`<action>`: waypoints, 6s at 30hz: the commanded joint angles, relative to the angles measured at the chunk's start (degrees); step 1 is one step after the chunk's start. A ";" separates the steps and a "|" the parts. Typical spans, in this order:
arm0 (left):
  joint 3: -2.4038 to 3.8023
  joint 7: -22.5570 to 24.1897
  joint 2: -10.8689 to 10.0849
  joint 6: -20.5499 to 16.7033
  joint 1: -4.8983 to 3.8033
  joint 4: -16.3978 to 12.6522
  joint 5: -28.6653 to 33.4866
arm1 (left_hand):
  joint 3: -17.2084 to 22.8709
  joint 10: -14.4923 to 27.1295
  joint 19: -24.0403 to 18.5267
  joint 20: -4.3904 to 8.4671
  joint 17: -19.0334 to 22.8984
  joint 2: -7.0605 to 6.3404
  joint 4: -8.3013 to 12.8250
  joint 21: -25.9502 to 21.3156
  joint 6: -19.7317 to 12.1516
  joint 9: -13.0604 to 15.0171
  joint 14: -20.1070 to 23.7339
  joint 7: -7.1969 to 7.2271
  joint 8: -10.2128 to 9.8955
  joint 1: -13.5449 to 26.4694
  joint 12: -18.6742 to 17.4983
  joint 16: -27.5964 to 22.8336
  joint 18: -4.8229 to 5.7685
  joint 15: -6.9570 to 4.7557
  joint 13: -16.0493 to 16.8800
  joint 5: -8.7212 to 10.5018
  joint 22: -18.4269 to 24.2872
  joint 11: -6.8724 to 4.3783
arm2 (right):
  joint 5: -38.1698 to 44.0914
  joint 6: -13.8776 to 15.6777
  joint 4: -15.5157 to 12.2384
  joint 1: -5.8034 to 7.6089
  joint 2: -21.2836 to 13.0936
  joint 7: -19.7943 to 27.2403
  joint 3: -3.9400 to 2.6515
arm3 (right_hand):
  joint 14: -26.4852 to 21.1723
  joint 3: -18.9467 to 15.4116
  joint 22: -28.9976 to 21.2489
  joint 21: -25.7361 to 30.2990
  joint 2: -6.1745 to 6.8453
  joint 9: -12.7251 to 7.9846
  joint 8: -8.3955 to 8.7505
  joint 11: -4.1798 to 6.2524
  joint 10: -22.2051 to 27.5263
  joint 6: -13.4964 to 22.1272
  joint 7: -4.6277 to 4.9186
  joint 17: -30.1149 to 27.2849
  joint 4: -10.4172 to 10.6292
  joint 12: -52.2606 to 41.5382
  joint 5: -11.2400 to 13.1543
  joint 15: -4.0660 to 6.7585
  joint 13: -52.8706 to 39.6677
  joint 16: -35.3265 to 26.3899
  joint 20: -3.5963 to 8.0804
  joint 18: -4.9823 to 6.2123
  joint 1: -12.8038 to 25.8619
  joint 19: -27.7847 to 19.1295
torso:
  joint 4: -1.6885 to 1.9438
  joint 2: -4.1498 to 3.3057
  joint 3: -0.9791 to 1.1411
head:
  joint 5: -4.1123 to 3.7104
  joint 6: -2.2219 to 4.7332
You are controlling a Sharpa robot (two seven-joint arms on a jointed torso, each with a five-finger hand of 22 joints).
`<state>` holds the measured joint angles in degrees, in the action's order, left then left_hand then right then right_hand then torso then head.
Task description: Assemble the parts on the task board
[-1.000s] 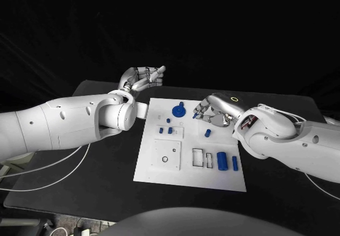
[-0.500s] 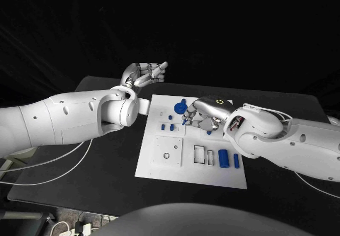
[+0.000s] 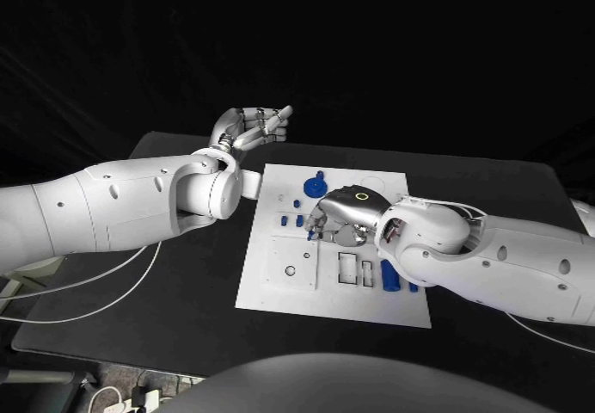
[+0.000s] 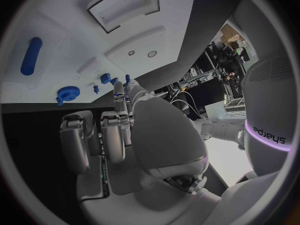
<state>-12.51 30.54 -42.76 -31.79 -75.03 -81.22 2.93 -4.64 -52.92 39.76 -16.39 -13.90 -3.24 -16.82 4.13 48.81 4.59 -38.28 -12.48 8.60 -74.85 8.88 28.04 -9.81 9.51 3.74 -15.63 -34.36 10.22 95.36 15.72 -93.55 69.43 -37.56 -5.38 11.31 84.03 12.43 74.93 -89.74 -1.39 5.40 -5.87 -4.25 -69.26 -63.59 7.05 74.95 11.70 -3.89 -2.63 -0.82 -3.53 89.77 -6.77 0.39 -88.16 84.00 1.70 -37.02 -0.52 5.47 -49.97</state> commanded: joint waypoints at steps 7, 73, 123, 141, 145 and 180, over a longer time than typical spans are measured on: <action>0.05 0.71 0.10 0.77 -0.03 -0.04 -0.23 | 0.17 0.45 0.38 -0.03 0.08 0.54 0.00 -0.34 -0.57 -0.09 0.40 -0.14 0.18 0.18 0.19 0.33 -0.44 0.14 -0.06 -0.17 0.07 0.14 | 5.07 -2.70 0.71 -0.98 1.21 1.33 0.09 | 5.97 0.41 15.07 -0.26 0.32 0.08 0.15 -0.34 0.04 0.05 0.17 15.05 -0.15 0.23 -0.38 -0.48 0.10 0.23 -0.59 -0.39 -0.44 6.00 | -0.03 -0.03 -0.02 | -0.20 -0.03; 0.06 0.81 -0.35 0.85 -0.03 -0.48 -0.23 | 0.15 0.53 0.35 -0.04 0.28 0.66 -0.01 -0.38 -0.68 -0.10 0.48 -0.16 0.20 0.11 0.26 0.42 -0.43 0.17 -0.06 -0.18 0.27 0.16 | 8.79 -5.94 3.18 -2.68 3.65 1.51 0.30 | 5.97 0.51 15.07 -0.26 0.57 -0.02 0.57 -0.34 0.66 0.43 0.20 15.05 -0.12 0.44 -0.35 -0.44 0.11 0.23 -0.70 -0.39 -0.23 6.00 | -0.03 -0.01 -0.02 | -1.47 -0.03; 0.06 0.82 0.26 1.15 -0.03 0.09 -0.23 | 0.05 0.66 0.33 -0.04 0.66 0.86 -0.01 -0.40 -0.84 -0.12 0.60 -0.19 0.26 0.09 0.41 0.64 -0.41 0.20 -0.05 -0.19 0.63 0.20 | -6.55 2.12 -3.31 4.46 -12.17 -1.49 0.28 | 5.97 -4.98 15.07 -0.26 2.70 -1.52 2.23 -4.23 11.20 12.29 4.43 15.05 0.42 0.38 -0.14 -3.88 -0.01 0.23 -3.95 -0.39 5.46 6.00 | -0.16 -0.06 0.13 | -4.98 1.76; 0.06 0.82 -0.03 1.08 -0.02 -0.06 -0.23 | 0.03 0.68 0.34 -0.04 0.73 0.90 0.00 -0.40 -0.85 -0.12 0.61 -0.19 0.28 0.08 0.44 0.68 -0.41 0.20 -0.05 -0.19 0.70 0.20 | -4.01 -5.81 -0.71 3.63 -11.66 -6.38 0.29 | 5.97 -6.23 15.07 -0.26 2.76 -1.54 2.19 -4.68 13.44 13.29 4.89 15.05 0.70 0.32 -0.08 -4.30 -0.05 0.23 -4.40 -0.39 6.36 6.00 | 0.05 -0.01 -0.01 | -5.22 1.43; 0.07 0.97 -0.20 0.93 -0.02 -0.10 -0.23 | 0.02 0.68 0.34 -0.04 0.76 0.92 0.00 -0.39 -0.85 -0.12 0.61 -0.19 0.30 0.07 0.46 0.70 -0.41 0.20 -0.05 -0.19 0.72 0.19 | -3.07 -6.86 -0.39 3.36 -11.32 -6.37 0.29 | 5.97 -6.93 15.07 -0.26 3.42 -1.39 1.92 -4.51 12.86 12.83 4.70 15.05 0.54 -0.04 -0.07 -4.25 -0.18 0.23 -4.45 -0.39 6.48 6.00 | 0.00 0.01 0.02 | -5.06 1.34; 0.07 0.95 -0.24 0.63 -0.03 -0.02 -0.23 | 0.00 0.66 0.37 -0.04 0.87 0.99 0.01 -0.38 -0.80 -0.11 0.59 -0.17 0.38 0.02 0.55 0.81 -0.42 0.19 -0.04 -0.21 0.83 0.18 | -2.24 -10.76 2.15 2.38 -8.11 -7.51 0.31 | 5.97 -5.70 15.07 -0.26 -0.07 -0.85 0.55 -1.30 7.31 7.34 1.20 15.05 -0.35 -0.77 -0.10 -0.72 -0.11 0.23 -1.38 -0.39 2.55 6.00 | 0.08 0.00 0.02 | -4.74 1.32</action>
<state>-12.51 30.74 -43.14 -31.58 -75.01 -81.15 2.90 -4.64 -52.73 39.76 -16.39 -13.09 -2.79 -16.82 3.88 48.40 4.56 -38.09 -12.47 8.60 -74.86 9.11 28.49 -9.80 9.71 3.74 -15.63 -33.58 10.42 92.33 6.02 -91.41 71.86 -45.78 -12.45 11.61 84.14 6.51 74.92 -89.74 -1.27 4.47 -5.09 -5.60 -61.60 -55.91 8.21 74.92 11.30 -4.35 -2.78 -1.92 -3.72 89.76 -8.49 0.39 -85.14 83.90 1.70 -37.03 -0.50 0.70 -48.62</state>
